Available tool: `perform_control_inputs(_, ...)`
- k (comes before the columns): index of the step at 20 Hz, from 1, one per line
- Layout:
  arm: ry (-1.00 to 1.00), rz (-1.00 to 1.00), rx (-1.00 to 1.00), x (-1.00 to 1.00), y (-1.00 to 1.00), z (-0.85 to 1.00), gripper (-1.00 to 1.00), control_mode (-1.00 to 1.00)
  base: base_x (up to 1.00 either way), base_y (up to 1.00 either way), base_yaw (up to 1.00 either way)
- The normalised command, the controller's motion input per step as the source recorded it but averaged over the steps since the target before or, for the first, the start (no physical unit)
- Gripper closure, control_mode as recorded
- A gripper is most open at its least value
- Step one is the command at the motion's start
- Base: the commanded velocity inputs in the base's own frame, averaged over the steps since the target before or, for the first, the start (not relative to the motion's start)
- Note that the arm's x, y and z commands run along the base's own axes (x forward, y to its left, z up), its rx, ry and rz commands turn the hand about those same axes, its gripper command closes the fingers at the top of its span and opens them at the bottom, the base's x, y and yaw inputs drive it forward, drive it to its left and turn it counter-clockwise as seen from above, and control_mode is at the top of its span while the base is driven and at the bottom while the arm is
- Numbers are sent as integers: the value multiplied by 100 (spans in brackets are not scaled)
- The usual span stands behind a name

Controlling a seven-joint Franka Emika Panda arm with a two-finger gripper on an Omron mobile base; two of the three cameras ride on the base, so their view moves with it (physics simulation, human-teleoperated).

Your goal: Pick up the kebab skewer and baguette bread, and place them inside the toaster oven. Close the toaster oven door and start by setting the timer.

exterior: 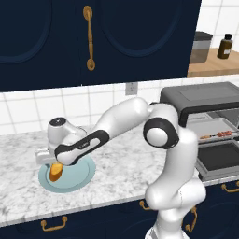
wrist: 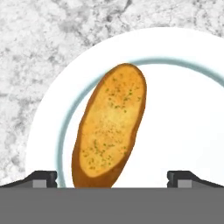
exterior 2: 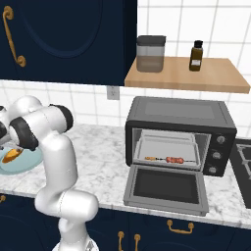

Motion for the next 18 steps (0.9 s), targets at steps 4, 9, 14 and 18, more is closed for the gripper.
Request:
perform_control_inputs(4,0,0,0,4,4,-28,-100,-100,0,0,0)
perform_control_inputs(9,0,0,0,8,4,-24,-100,-100,0,0,0)
perform_control_inputs(14,0,0,0,15,0,-23,-100,-100,0,0,0)
perform_control_inputs(18,0,0,0,15,2,-20,-100,-100,0,0,0)
